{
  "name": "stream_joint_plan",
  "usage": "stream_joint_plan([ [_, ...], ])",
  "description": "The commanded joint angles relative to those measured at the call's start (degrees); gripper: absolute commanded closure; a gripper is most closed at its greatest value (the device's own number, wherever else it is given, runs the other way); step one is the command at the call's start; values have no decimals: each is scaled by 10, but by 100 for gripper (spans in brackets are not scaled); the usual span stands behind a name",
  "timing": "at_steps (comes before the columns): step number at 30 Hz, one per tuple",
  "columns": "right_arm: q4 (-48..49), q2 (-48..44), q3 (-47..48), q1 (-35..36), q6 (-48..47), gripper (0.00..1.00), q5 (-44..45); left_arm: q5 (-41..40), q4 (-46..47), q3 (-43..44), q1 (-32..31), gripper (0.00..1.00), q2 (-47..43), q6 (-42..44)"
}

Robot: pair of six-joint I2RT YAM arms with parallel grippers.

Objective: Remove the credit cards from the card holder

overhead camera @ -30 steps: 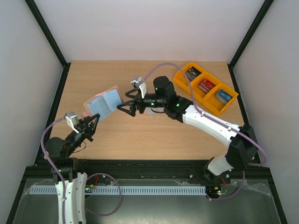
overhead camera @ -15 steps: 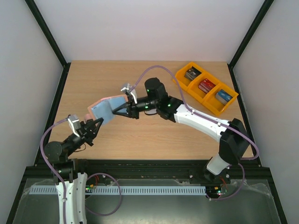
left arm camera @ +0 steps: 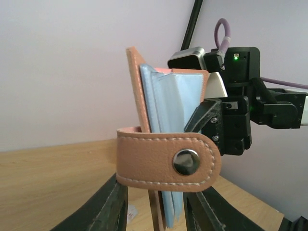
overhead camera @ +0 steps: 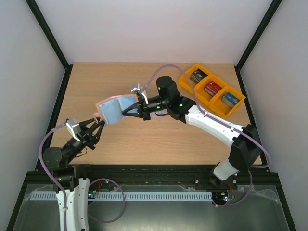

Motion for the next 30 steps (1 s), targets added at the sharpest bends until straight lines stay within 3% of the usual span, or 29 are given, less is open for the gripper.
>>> stream_joint_plan([
  [1, -24, -31, 17, -8, -30, 98, -39, -14, 13, 13, 3, 65, -7, -1],
  [6, 14, -22, 15, -4, 16, 98, -55, -12, 32, -9, 3, 63, 1, -26],
  [14, 18, -14, 22, 14, 14, 98, -52, -3, 23, -12, 3, 60, -1, -23],
  [19, 15, -12, 24, 17, 12, 98, -65, -2, 25, -15, 3, 77, -3, -21],
  [22, 16, -9, 28, 19, 14, 98, -78, -1, 29, -18, 3, 80, -4, -23],
  [30, 9, 20, 45, 39, 13, 98, -60, 34, 50, -26, 3, 69, -10, -37],
])
